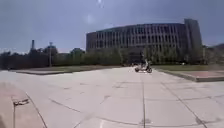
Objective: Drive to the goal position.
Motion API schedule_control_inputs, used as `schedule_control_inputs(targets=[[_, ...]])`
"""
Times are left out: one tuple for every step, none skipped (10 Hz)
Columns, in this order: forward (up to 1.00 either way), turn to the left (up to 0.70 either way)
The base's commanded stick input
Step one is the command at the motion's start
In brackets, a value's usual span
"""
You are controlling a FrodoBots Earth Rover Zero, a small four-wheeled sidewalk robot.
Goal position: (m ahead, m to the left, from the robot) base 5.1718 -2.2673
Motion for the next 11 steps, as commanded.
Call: schedule_control_inputs(targets=[[0.76,0.00],[0.76,0.00],[0.76,0.00],[0.76,0.00],[0.76,0.00],[0.76,0.00],[0.76,0.00],[0.76,0.00],[0.76,0.00],[0.76,0.00],[0.76,0.00]])
